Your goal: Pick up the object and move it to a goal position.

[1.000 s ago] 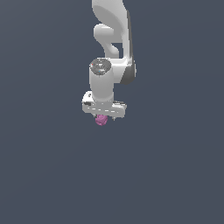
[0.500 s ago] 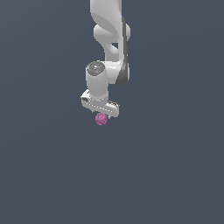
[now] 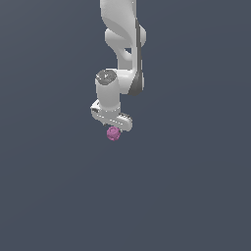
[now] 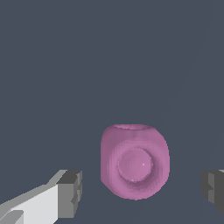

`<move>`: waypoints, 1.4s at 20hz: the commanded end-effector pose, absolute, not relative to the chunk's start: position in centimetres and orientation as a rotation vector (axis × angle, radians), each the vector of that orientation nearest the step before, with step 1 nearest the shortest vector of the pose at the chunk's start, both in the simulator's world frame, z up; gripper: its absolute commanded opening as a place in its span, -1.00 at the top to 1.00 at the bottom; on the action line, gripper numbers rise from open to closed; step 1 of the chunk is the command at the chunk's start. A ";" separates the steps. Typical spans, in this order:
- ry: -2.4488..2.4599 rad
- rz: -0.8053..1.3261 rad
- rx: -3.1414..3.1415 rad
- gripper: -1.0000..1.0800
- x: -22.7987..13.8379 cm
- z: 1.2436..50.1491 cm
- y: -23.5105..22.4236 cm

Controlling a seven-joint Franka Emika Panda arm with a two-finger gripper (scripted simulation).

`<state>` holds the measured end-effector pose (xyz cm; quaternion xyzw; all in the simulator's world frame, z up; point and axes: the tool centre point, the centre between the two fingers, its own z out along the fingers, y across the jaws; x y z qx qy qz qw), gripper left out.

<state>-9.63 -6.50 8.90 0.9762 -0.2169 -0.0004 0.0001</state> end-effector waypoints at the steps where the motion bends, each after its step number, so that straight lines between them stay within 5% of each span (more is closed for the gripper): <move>1: -0.682 -0.002 3.066 -0.92 -9.7 8.5 -6.5; 16: -0.690 0.000 3.065 -0.92 -9.8 3.9 -6.5; 17: -0.690 0.000 3.065 1.00 -9.8 3.9 -6.5; 28: -0.690 0.002 3.065 1.00 -9.7 4.1 -6.5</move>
